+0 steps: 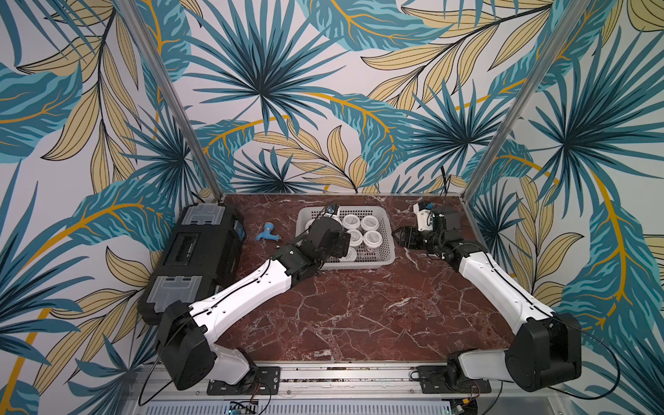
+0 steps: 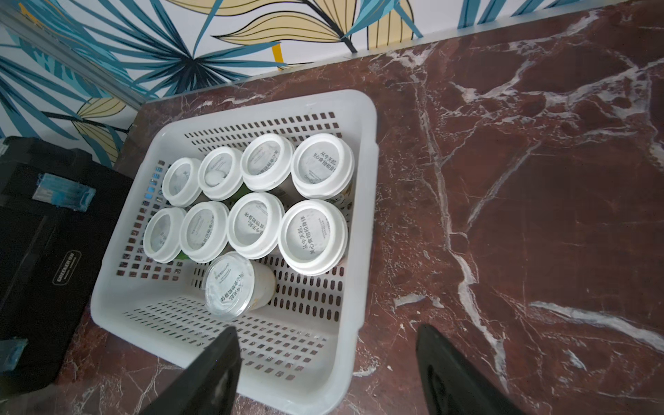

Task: Put the yogurt in the basket
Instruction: Adjust the yogurt in the basket.

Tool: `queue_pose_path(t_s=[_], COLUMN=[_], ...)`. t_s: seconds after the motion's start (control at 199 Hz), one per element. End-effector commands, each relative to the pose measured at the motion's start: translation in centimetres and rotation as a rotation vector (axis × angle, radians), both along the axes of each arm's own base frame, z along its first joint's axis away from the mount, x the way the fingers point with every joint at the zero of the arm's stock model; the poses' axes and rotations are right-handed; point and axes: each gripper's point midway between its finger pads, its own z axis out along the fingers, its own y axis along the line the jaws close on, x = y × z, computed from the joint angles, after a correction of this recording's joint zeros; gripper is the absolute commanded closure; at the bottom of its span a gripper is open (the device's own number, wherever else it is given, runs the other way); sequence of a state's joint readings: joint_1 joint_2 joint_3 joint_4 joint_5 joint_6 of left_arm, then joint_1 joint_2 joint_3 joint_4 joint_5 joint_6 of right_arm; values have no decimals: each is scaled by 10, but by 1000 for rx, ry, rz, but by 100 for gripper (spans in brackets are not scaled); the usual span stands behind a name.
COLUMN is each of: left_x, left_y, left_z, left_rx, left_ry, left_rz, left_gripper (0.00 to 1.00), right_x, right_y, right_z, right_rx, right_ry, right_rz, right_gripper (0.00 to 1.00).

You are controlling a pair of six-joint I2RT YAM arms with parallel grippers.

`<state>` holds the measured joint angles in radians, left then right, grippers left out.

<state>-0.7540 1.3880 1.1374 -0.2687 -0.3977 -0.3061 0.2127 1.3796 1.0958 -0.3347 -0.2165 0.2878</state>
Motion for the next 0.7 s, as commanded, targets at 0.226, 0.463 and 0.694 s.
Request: queue_pose_path(t_s=[0.226,0.463,0.694], left_x=[8,-10,-6], left_y=[51,91,110], left_z=[-15,-24,-40], left_rx=[-143,-185,-252], left_ry=[-226,-263,-234], left_rz=[166,242,281], left_gripper=[19,18,17], right_x=[-7,-3,-1], right_y=[96,110,119], right_z=[-11,-29,-50], right_rx=[15,9,-4], right_ry=[97,135,198], right_rz=[252,268,300], right_gripper=[19,19,20])
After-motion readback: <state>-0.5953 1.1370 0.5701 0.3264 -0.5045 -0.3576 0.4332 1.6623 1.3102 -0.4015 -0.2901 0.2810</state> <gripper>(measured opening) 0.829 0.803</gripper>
